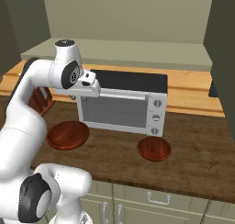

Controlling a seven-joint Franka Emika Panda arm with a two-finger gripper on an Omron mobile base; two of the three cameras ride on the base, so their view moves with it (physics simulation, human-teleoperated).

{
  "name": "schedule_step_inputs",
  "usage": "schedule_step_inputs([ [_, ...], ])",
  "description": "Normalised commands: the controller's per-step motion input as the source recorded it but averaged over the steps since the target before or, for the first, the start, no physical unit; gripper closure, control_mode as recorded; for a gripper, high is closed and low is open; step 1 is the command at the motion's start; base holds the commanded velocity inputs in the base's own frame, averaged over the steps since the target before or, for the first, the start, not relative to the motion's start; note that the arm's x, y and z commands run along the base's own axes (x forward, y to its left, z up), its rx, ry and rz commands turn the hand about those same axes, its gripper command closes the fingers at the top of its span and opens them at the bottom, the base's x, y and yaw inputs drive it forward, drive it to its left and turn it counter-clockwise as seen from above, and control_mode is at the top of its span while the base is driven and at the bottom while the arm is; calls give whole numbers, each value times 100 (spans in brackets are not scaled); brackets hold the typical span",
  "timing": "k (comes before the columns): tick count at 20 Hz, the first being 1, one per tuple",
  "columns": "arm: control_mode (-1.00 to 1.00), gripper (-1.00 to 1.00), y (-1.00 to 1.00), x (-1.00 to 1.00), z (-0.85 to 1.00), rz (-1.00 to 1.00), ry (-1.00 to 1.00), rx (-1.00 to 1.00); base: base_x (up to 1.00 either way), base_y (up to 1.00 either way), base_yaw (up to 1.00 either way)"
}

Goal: Pick up the bowls on the counter and stack them on top of one another in the open cabinet. Place the smaller bowl on top of the larger bowl.

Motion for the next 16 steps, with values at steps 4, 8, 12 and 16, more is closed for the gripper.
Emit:
schedule_step_inputs([
  [4,-100,-100,-49,-9,-18,-2,4,13,0,0,0],
  [8,-100,-100,-100,-21,-34,-40,19,35,0,0,0],
  [12,-100,-100,-100,-11,-46,-40,16,20,0,0,0],
  [16,-100,-100,-100,-19,-49,-39,11,13,0,0,0],
])
